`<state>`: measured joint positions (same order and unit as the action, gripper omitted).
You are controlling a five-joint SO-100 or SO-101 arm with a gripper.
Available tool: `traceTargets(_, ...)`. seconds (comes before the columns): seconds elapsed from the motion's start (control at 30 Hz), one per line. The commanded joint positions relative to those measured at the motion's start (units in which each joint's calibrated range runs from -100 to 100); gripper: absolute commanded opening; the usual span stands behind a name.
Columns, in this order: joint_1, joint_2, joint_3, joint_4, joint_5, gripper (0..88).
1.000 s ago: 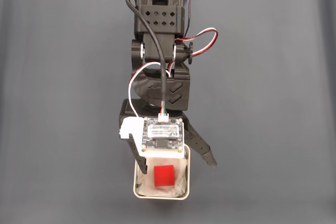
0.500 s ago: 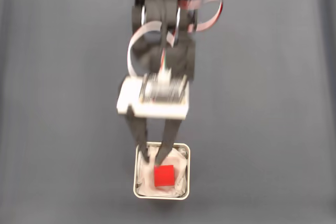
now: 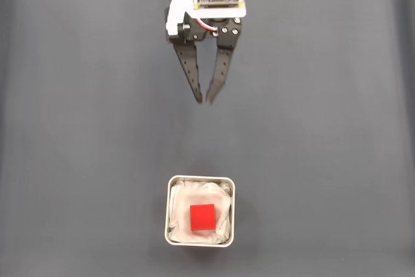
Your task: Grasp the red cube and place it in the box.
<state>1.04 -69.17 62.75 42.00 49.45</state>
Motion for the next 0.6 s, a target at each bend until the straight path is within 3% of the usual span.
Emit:
traceTargets(0.0,-0.5,-14.6,14.7,6.5,-0.3,0.0)
traceTargets(0.4,-0.5,-30.7,35.5,30.2,-0.3,0.0)
traceTargets(0.57,-0.4,-30.7,37.1,34.0,-0.1,0.0)
